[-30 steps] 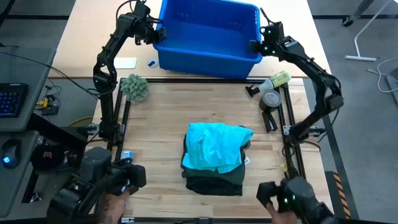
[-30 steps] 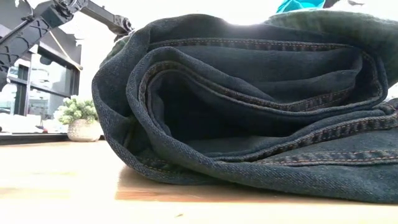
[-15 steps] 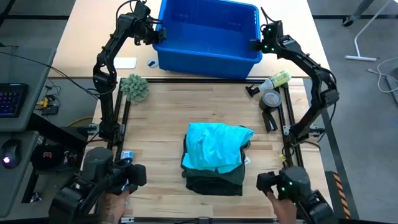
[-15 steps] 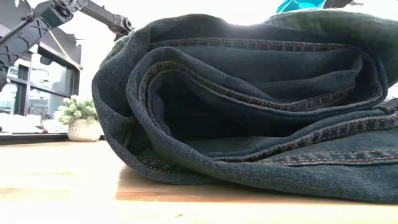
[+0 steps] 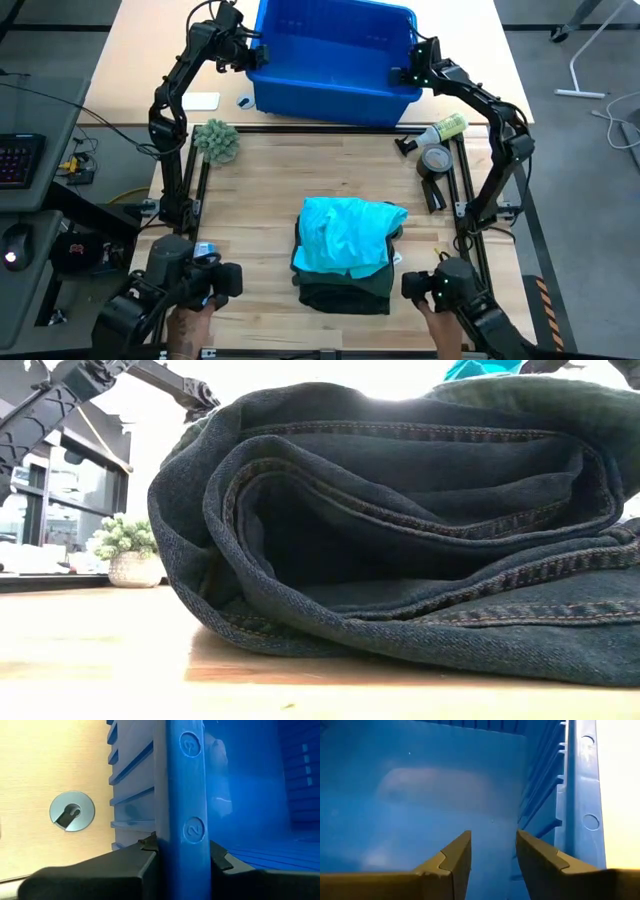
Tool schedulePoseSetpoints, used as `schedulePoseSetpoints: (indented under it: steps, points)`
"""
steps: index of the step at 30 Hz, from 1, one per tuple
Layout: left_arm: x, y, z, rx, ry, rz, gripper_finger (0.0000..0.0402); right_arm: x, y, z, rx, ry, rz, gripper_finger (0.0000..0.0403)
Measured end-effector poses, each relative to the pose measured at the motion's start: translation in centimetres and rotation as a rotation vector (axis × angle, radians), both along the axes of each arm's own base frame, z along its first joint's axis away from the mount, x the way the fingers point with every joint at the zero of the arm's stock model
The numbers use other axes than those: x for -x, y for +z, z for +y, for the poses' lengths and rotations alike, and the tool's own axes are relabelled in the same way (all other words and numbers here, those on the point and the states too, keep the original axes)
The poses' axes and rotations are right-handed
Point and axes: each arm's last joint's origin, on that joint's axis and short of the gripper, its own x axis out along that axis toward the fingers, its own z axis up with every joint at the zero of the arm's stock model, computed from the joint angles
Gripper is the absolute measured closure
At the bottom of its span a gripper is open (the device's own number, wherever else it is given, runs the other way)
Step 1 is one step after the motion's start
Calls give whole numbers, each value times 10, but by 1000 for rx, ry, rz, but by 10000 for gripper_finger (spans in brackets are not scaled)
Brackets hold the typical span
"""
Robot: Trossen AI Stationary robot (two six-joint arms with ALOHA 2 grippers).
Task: Fold laundry
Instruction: Put the blue laundry bin on the top of the table
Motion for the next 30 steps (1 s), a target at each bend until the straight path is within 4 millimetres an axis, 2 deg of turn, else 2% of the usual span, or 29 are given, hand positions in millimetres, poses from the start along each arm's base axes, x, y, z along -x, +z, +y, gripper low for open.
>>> schedulePoseSetpoints:
  steps: [6,10,13,16,20,23,27,30]
  points:
    - [0,2,0,-12,2,3,354,6,0,0,0,-39,52,265]
    - [0,4,-2,-14,7,6,354,9,6,-2,2,-37,5,265]
    - [-1,2,-3,-6,7,8,354,11,14,-5,-32,-116,-92,265]
    - [-1,3,-3,-18,-5,14,354,16,36,-7,-102,-139,-184,264]
    - [0,4,-3,-25,-16,22,354,17,93,-5,42,-66,-137,264]
    - [1,4,-4,-23,-12,25,354,19,116,0,87,-26,-91,264]
    - [1,5,-4,-29,-17,25,354,30,119,2,49,-36,-28,257]
    - [1,5,-4,-34,-20,30,354,40,102,4,-49,-104,52,244]
